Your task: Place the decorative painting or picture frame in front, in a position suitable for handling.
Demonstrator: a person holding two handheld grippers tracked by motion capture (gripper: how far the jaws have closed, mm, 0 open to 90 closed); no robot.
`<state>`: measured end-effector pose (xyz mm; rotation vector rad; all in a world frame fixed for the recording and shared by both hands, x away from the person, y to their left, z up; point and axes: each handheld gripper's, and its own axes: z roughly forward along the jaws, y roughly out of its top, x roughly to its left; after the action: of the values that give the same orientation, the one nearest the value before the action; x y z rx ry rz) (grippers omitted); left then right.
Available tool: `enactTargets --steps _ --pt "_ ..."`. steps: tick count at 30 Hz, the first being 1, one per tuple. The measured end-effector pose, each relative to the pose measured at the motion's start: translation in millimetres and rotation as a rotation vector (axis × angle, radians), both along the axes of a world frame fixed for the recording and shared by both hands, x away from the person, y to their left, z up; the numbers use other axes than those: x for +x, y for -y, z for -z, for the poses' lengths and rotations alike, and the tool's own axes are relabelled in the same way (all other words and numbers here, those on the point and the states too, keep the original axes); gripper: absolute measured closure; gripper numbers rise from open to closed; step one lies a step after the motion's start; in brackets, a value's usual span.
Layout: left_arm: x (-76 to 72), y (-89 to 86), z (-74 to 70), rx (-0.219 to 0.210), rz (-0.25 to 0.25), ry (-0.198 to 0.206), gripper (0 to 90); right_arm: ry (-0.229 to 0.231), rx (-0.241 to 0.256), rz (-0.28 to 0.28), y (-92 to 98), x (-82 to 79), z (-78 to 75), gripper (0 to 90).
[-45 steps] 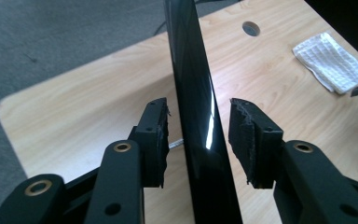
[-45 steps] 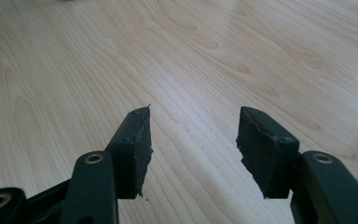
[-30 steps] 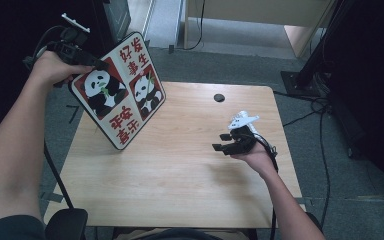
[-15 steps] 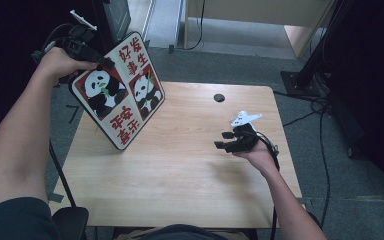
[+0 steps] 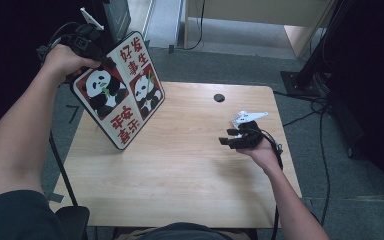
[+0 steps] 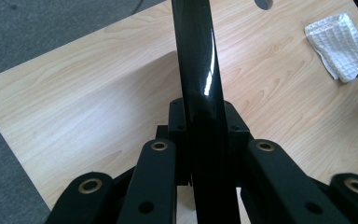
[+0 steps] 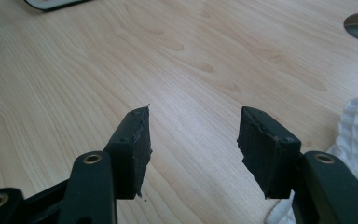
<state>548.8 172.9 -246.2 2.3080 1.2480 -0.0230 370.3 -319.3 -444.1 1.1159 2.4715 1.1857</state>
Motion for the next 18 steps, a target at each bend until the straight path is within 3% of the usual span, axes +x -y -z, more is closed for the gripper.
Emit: enactTargets --steps 4,7,11,18 --pt "-1.2 2.0 -4.8 -0.034 -0.018 -0.016 80.5 0.004 0.013 0.020 4.1 -0.4 -1.3 48.4" --pt "-4.1 5.0 -6.8 -0.024 -0.006 -0.007 80.6 0.008 0.017 0.025 6.9 -0.5 -1.7 49.9" --pt "-18.1 19.2 -16.6 0.010 0.023 0.019 80.6 0.018 0.040 0.050 11.2 -0.2 -3.8 50.1" --pt "-49.5 37.4 -27.9 -0.024 0.078 0.040 80.7 0.025 0.045 0.087 17.9 0.5 -3.8 48.1"
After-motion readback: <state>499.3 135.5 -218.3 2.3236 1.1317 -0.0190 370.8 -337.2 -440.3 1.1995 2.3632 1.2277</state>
